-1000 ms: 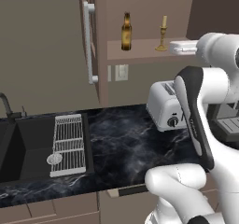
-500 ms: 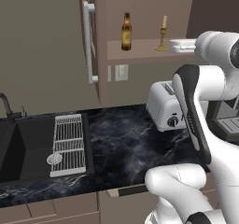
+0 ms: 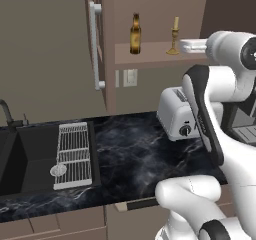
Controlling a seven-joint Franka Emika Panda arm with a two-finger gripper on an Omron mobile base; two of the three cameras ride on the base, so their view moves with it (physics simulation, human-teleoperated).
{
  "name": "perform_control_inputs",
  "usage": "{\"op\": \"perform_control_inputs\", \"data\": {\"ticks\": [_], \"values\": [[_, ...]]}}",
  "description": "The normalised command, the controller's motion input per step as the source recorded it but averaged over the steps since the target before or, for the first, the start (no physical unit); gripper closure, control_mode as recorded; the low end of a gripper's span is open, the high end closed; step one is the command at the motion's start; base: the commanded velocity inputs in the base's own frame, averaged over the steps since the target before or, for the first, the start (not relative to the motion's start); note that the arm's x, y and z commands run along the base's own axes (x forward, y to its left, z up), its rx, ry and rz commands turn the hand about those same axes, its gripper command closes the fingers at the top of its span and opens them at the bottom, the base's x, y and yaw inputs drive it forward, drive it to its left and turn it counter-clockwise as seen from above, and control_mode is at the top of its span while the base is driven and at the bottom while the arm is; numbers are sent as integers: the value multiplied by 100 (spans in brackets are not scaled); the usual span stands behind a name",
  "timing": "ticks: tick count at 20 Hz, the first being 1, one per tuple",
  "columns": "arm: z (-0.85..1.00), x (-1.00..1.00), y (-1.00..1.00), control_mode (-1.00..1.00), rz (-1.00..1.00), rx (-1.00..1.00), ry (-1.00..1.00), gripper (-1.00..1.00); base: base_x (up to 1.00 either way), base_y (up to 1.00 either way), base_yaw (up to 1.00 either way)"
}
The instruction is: Get the candle and the beer from the cabinet and move them to the dining counter.
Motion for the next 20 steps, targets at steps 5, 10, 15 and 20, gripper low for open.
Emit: {"op": "perform_control_inputs", "data": {"ticks": [5, 10, 15, 20], "values": [[0, 26, 0, -100, 0, 0, -1, -100, 0, 0, 0], [0, 23, 0, -100, 0, 0, -1, -100, 0, 0, 0], [0, 19, -2, -100, 0, 0, -3, -100, 0, 0, 0], [0, 11, -8, -100, 0, 0, -4, -100, 0, 0, 0]]}}
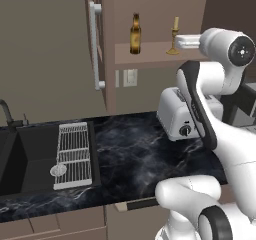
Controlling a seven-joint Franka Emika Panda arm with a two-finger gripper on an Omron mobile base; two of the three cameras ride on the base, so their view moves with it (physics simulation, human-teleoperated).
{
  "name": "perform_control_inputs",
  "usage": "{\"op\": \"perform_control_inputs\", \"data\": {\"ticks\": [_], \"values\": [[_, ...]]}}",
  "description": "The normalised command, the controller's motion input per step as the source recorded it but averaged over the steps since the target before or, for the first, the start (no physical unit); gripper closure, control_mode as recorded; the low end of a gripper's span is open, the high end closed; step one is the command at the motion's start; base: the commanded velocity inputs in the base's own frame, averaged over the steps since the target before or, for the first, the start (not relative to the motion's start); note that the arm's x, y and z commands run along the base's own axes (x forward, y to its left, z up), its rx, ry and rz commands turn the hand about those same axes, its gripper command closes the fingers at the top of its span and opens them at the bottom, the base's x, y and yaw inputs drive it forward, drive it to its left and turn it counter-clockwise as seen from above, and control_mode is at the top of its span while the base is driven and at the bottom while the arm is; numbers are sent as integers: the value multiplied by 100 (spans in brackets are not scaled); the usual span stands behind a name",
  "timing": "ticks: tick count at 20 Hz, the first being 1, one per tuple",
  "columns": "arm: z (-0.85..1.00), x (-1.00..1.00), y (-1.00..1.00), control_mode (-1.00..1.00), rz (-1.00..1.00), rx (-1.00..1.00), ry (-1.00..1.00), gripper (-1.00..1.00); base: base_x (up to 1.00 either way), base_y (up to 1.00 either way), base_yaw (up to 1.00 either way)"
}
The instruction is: Get the candle and the beer from the cabinet and move them to the dining counter.
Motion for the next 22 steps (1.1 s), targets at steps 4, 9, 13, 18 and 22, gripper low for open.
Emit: {"op": "perform_control_inputs", "data": {"ticks": [4, 9, 13, 18, 22], "values": [[0, 8, -11, -100, 0, 0, -5, -100, 0, 0, 0], [0, 15, -18, -100, 0, 0, -3, -100, 0, 0, 0], [0, 27, -6, -100, 0, 0, 0, -100, 0, 0, 0], [0, 35, 0, -100, 1, 0, 0, -100, 0, 0, 0], [0, 28, 0, -100, 2, 0, 2, -100, 0, 0, 0]]}}
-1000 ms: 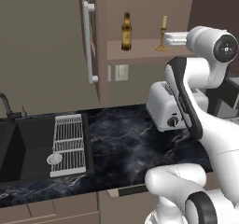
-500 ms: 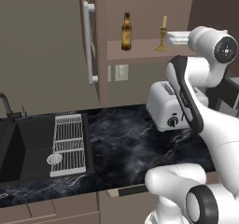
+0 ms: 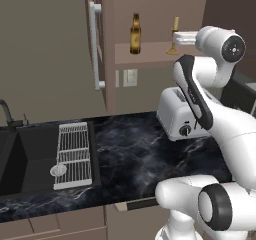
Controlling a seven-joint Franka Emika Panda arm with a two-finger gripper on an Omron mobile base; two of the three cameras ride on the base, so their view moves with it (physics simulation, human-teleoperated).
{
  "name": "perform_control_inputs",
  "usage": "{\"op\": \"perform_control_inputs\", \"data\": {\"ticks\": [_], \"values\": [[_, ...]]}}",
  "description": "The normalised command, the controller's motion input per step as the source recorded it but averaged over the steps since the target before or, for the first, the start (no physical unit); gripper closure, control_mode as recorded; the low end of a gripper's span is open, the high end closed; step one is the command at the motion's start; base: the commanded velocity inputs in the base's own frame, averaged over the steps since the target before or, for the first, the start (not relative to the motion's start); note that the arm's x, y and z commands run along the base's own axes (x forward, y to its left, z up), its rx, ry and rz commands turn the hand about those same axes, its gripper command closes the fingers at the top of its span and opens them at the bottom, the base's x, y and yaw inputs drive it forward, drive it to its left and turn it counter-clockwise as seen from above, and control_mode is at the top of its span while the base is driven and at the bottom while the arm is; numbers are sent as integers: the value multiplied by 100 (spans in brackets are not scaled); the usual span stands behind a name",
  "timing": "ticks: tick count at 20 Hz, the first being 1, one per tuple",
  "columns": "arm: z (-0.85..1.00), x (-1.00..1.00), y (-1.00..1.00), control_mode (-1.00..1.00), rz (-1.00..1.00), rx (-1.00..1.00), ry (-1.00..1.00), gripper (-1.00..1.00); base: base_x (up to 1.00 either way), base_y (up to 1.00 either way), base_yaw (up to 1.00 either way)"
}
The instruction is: Get the candle and the beer from the cabinet and move them to the dining counter.
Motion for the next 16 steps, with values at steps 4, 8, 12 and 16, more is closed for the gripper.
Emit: {"op": "perform_control_inputs", "data": {"ticks": [4, 8, 12, 16], "values": [[0, 28, 0, -100, 2, 0, 4, -100, 0, 0, 0], [0, 27, 0, -100, 2, 0, 3, -100, 0, 0, 0], [0, 26, 0, -100, 2, 0, 4, -100, 0, 0, 0], [0, 20, 0, -100, 2, 0, 4, -100, 0, 0, 0]]}}
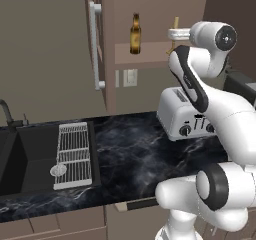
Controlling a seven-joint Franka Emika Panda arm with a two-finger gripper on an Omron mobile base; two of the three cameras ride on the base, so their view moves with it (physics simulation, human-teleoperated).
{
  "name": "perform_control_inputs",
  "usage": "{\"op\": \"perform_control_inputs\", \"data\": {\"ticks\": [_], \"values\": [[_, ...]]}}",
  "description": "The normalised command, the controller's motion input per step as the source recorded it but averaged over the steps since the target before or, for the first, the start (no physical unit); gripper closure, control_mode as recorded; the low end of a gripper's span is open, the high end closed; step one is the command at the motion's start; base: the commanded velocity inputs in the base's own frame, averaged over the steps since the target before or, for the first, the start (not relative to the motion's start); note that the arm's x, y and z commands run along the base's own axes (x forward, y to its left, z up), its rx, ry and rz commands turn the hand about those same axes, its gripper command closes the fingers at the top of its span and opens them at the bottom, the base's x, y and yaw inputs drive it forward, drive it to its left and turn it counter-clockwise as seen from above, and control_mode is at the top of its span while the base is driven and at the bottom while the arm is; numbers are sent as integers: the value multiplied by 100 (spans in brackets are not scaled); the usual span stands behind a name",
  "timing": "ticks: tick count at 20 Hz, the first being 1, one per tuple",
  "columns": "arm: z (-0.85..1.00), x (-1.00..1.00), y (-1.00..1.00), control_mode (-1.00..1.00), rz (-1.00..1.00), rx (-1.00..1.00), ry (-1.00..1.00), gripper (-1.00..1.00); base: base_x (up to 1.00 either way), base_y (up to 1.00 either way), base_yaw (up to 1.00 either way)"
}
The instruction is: Get the candle and the beer from the cabinet and move them to the dining counter.
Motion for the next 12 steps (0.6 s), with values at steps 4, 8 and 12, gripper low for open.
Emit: {"op": "perform_control_inputs", "data": {"ticks": [4, 8, 12], "values": [[0, 22, 0, -100, 0, 0, 5, -100, 0, 0, 0], [0, 20, 0, -100, 0, 0, 5, -100, 0, 0, 0], [0, 21, 0, -100, 0, 0, 2, -100, 0, 0, 0]]}}
